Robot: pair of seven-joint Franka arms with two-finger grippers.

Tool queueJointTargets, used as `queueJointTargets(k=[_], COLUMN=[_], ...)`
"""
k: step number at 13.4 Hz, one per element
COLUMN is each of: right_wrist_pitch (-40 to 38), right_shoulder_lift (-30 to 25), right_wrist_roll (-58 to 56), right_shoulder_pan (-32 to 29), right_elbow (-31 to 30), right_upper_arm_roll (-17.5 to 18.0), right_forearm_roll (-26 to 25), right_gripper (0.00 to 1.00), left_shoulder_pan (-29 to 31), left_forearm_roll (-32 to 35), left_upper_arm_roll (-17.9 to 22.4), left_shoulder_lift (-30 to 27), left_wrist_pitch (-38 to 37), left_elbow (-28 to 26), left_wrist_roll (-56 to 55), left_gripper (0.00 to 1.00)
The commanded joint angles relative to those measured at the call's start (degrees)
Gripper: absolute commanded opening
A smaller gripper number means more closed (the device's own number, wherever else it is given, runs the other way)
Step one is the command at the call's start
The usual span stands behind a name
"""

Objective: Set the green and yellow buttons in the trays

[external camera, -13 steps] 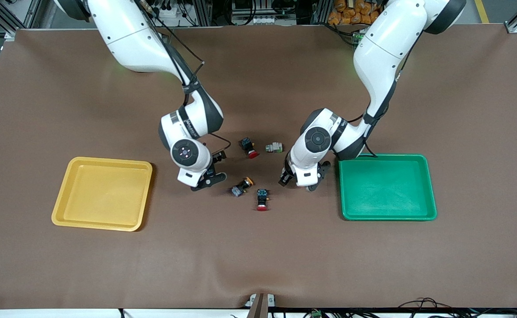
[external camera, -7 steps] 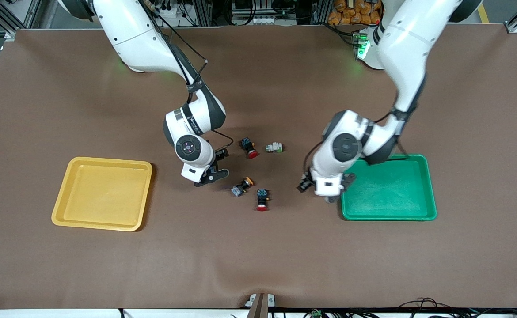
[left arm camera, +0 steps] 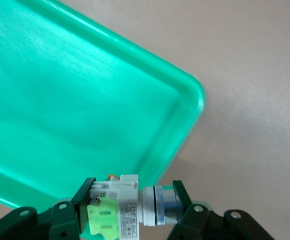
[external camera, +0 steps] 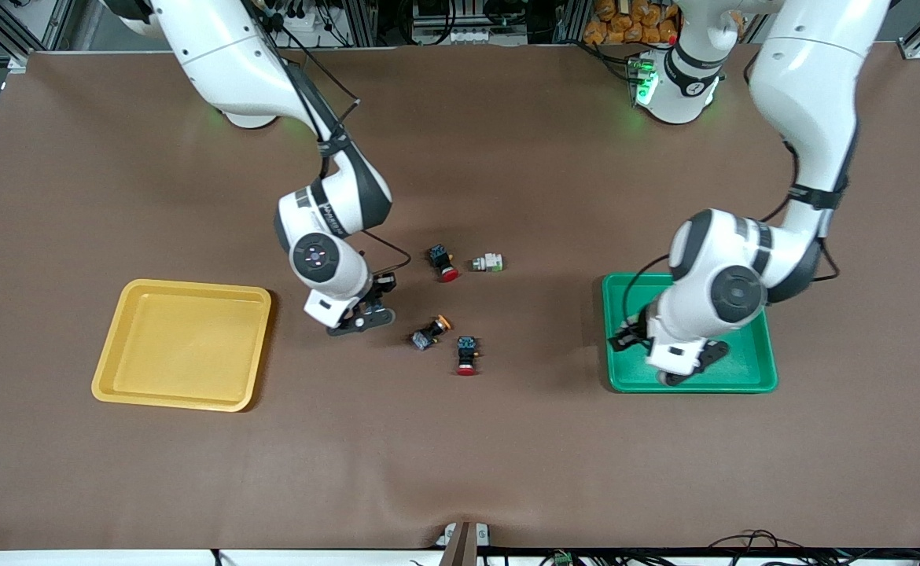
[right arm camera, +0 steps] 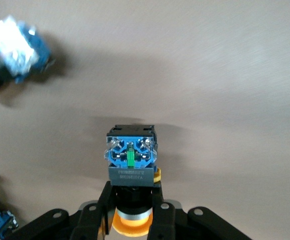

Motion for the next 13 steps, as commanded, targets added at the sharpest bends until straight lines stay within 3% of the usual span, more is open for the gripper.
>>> queueJointTargets(k=[1,3,5,6,9,13], right_wrist_pitch=[-1.7,-5.03,-10.3,-12.24,-17.43,-17.27], right_shoulder_lift=[-4.62,-6.55,-7.87,-8.84,-8.94,-8.32], right_wrist_roll=[-1.43,-4.76,-8.45,-10.29,-13.65,-18.54], right_shoulder_pan=[-5.71,-9.58,-12.05,-13.11,-15.05,-20.3], right_elbow=[-1.8,-0.67,0.83,1.53,5.22,5.93], right_upper_arm_roll=[0.54,0.28,-0.95,-1.39,-2.09,-2.27], right_forearm_roll=[0.27,-0.17,-2.62,-4.72,-9.92,-14.41], right_gripper=[0.0,0.0,0.0,0.0,0.0,0.0], left_shoulder_pan=[4.98,7.19,7.72,8.42,8.61,7.99], left_forearm_roll=[4.43,10.58,12.97,13.16,13.16,12.98], left_upper_arm_roll=[-0.28,-0.46,-0.46,-0.46,-0.55,-0.99], left_shoulder_lift=[0.07,1.47,2.27,2.71,3.06,1.66], left_wrist_pitch=[-0.46,-0.46,0.16,0.42,1.04,0.95], left_elbow=[-1.36,-1.53,-1.71,-1.54,-1.18,-1.01], left_wrist_roll=[9.17,10.52,10.61,10.69,11.04,10.96], left_gripper=[0.0,0.0,0.17,0.29,1.0,1.0])
